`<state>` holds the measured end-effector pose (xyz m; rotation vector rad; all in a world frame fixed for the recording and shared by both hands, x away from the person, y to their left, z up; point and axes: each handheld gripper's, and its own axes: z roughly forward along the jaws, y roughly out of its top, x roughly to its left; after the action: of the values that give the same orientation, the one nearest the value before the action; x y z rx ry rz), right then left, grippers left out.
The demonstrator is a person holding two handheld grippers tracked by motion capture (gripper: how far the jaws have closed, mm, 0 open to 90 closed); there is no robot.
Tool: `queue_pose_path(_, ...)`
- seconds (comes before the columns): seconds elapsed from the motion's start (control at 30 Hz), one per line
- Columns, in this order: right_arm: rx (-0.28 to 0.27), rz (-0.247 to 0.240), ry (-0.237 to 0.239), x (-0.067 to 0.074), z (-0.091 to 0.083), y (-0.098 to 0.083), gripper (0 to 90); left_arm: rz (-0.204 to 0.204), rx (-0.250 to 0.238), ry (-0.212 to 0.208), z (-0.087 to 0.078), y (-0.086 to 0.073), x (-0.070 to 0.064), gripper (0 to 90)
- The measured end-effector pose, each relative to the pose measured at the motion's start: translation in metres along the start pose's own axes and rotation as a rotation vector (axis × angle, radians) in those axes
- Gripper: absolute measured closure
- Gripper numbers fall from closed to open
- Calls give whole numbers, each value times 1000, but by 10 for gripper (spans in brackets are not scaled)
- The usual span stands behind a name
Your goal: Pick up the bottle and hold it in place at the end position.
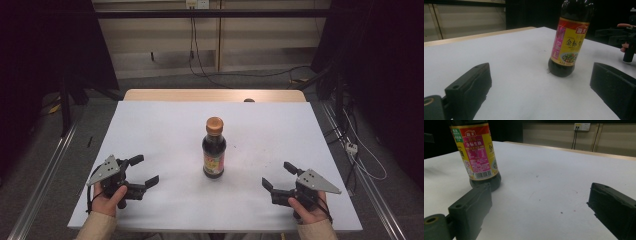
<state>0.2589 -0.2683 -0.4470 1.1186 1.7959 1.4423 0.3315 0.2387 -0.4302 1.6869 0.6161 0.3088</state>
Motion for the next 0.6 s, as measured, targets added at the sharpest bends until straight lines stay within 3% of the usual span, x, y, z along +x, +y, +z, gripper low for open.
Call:
queue_pose_path(0.43, 29, -22, 46, 10, 13, 2, 47, 9, 3, -5, 2, 0, 0, 36)
queue_pose_path(0.6, 33, 14, 86, 14, 24, 6, 42, 13, 8, -6, 2, 0, 0, 37)
